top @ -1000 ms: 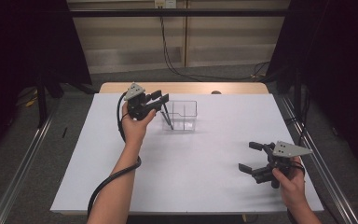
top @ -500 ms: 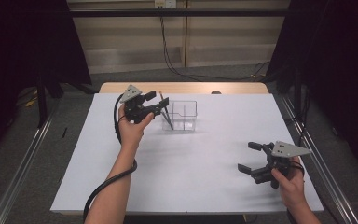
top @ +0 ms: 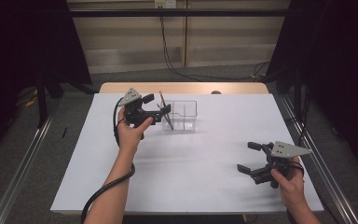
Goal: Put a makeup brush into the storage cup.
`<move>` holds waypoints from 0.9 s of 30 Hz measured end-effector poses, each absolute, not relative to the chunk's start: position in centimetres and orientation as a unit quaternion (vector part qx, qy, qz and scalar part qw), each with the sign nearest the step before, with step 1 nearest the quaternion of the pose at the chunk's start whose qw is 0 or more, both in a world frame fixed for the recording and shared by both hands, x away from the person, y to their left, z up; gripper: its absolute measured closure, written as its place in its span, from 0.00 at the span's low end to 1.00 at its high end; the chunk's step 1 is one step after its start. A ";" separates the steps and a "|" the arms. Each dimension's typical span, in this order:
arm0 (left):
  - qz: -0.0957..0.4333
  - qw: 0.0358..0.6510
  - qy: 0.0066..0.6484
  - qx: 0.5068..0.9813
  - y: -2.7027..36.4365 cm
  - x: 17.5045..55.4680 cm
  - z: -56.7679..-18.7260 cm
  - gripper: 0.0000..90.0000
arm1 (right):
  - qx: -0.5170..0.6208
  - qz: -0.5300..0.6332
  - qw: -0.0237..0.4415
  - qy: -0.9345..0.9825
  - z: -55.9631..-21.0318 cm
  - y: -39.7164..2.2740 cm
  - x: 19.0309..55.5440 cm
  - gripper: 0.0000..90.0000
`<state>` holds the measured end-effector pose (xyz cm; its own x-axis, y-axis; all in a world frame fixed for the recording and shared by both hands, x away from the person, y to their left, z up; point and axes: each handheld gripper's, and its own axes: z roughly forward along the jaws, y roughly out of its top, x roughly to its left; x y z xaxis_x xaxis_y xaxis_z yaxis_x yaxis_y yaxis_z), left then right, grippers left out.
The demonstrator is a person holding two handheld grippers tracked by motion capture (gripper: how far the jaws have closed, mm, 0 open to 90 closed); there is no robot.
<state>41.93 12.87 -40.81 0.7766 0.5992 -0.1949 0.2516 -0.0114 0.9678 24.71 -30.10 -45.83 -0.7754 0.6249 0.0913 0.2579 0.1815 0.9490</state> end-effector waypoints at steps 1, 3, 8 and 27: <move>0.136 0.634 0.301 0.699 12.9 41.9 -40.8 0.03 | 0.294 0.568 0.162 0.751 -45.8 -30.1 24.7 0.03; 0.136 0.633 0.292 0.704 13.1 41.7 -40.8 0.01 | 0.293 0.568 0.161 0.752 -45.8 -30.0 24.7 0.03; 0.128 0.632 0.295 0.705 13.3 41.5 -40.8 0.01 | 0.292 0.567 0.162 0.753 -45.8 -29.9 24.7 0.03; 0.117 0.632 0.269 0.717 14.0 39.6 -40.9 0.01 | 0.294 0.568 0.163 0.751 -45.7 -30.1 24.6 0.03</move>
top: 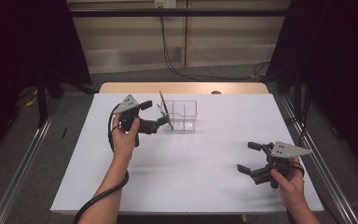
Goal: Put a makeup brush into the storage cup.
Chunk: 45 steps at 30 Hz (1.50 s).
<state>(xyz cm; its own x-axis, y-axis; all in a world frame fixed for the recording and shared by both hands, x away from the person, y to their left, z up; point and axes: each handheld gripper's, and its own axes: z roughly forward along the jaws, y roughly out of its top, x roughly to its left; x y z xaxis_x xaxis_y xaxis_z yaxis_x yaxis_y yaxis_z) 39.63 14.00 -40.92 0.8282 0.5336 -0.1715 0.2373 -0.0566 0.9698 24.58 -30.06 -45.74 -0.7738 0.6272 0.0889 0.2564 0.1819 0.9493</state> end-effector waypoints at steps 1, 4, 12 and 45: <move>0.117 0.634 0.267 0.716 14.0 39.5 -40.9 0.01 | 0.294 0.568 0.163 0.751 -45.7 -30.1 24.6 0.03; 0.115 0.638 0.260 0.716 14.1 39.1 -41.0 0.01 | 0.294 0.568 0.164 0.751 -45.7 -30.1 24.6 0.03; 0.102 0.645 0.247 0.716 14.7 37.9 -41.3 0.00 | 0.293 0.569 0.164 0.751 -45.7 -30.0 24.5 0.03; 0.093 0.642 0.232 0.725 17.6 34.6 -43.5 0.00 | 0.290 0.569 0.164 0.752 -45.6 -29.9 24.4 0.03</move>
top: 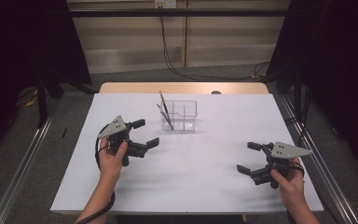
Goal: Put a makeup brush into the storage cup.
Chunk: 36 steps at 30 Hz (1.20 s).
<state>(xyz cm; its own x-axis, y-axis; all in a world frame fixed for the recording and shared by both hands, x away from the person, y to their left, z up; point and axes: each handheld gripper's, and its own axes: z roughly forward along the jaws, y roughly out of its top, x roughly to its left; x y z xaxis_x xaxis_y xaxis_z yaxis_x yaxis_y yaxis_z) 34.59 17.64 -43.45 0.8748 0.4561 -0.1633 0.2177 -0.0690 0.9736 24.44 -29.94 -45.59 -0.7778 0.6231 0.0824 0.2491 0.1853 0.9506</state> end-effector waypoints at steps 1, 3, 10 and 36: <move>0.095 0.640 0.232 0.727 17.8 34.5 -43.5 0.00 | 0.290 0.569 0.165 0.752 -45.6 -29.9 24.4 0.03; 0.096 0.639 0.231 0.727 18.1 34.3 -43.5 0.00 | 0.290 0.569 0.165 0.752 -45.6 -29.9 24.4 0.03; 0.093 0.645 0.232 0.722 18.9 33.7 -43.6 0.00 | 0.290 0.569 0.166 0.751 -45.6 -29.9 24.4 0.03; 0.098 0.634 0.227 0.733 20.9 32.2 -44.1 0.00 | 0.292 0.568 0.167 0.751 -45.6 -30.0 24.4 0.02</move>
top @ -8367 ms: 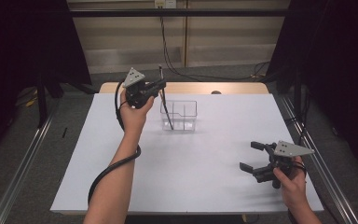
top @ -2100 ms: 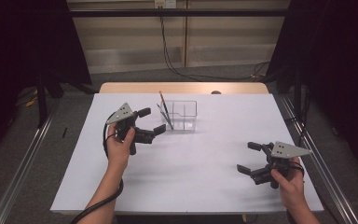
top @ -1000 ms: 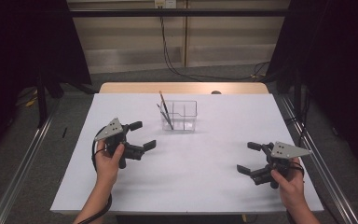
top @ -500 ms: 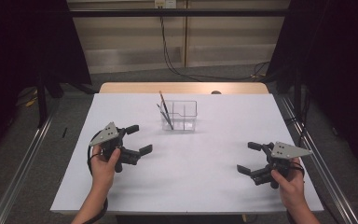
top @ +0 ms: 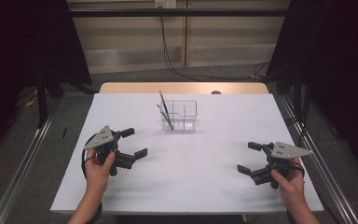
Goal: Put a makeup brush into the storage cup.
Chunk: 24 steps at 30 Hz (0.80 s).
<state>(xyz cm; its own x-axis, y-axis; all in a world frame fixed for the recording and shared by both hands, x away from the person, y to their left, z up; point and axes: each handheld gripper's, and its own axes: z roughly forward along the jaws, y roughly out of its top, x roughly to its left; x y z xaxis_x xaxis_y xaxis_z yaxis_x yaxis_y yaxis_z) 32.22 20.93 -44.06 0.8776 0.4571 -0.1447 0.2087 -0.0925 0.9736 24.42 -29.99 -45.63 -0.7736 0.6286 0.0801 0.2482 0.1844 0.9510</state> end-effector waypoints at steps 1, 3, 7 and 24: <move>0.098 0.634 0.228 0.733 21.0 32.2 -44.1 0.00 | 0.292 0.568 0.167 0.751 -45.6 -30.0 24.4 0.02; 0.098 0.633 0.228 0.733 21.2 32.1 -44.1 0.00 | 0.292 0.568 0.168 0.751 -45.6 -30.0 24.4 0.02; 0.100 0.632 0.226 0.735 21.4 31.9 -44.1 0.00 | 0.291 0.568 0.168 0.751 -45.6 -30.0 24.4 0.02; 0.107 0.627 0.224 0.738 22.5 31.2 -44.3 0.00 | 0.292 0.567 0.168 0.751 -45.7 -30.1 24.4 0.02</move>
